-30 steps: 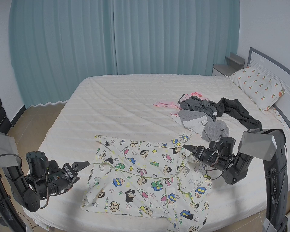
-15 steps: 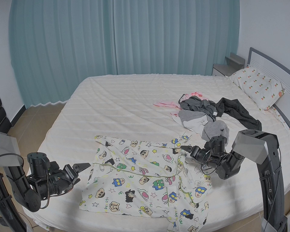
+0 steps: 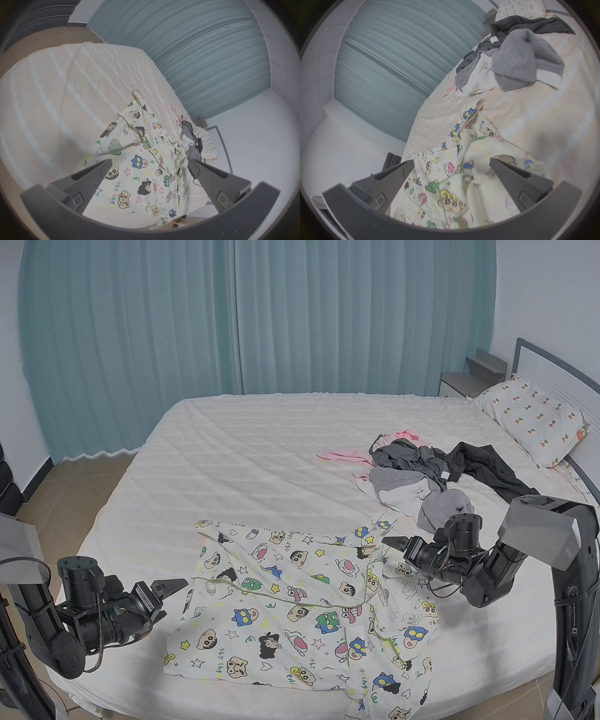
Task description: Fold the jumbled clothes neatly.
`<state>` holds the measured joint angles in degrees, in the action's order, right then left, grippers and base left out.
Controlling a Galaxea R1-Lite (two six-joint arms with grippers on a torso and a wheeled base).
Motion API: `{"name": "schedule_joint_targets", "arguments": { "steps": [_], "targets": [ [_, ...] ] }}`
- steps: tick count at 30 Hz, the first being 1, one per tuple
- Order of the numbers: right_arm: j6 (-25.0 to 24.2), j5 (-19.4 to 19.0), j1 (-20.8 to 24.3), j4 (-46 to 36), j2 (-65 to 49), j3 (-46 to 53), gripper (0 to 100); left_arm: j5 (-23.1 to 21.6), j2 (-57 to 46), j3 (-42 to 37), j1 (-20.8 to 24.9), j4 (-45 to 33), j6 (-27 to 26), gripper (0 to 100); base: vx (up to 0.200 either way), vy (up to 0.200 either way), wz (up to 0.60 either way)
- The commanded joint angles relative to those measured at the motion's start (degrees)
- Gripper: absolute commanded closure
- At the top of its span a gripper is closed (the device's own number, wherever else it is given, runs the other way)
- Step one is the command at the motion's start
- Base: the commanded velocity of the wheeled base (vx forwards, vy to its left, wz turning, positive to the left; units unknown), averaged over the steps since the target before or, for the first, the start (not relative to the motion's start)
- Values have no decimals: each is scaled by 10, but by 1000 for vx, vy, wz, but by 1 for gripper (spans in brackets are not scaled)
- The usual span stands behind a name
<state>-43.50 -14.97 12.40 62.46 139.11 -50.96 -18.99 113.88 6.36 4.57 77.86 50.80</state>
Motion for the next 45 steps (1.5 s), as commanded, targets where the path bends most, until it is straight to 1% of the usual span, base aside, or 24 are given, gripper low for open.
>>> {"name": "schedule_joint_targets", "arguments": {
  "steps": [1,2,5,13,18,26,34,35,40,45],
  "targets": [
    [61,1,-36,2,-84,105,0,0,3,-2,8,0,2,0,0,0,0],
    [87,-1,-47,3,-78,122,0,0,3,-5,11,0,2,0,0,0,0],
    [112,-8,-62,3,-59,134,0,0,3,-7,15,0,2,0,0,0,0],
    [161,-10,-60,2,-2,128,0,0,11,-7,20,0,2,0,0,0,0],
    [166,-10,-49,1,10,116,0,0,12,-7,21,0,2,0,0,0,0],
    [180,-7,-45,-2,40,89,0,0,14,-7,21,0,2,0,0,0,0],
    [180,-9,-44,-4,49,80,0,0,20,-6,20,5,2,0,0,0,0],
    [180,-9,-44,-4,49,80,100,0,20,-6,20,5,2,0,0,0,0],
    [179,-14,-48,-6,52,77,100,0,24,-7,20,12,1,0,0,0,0],
    [176,-7,-53,2,49,82,100,1,24,-7,20,12,1,0,0,0,0]
  ]
}}
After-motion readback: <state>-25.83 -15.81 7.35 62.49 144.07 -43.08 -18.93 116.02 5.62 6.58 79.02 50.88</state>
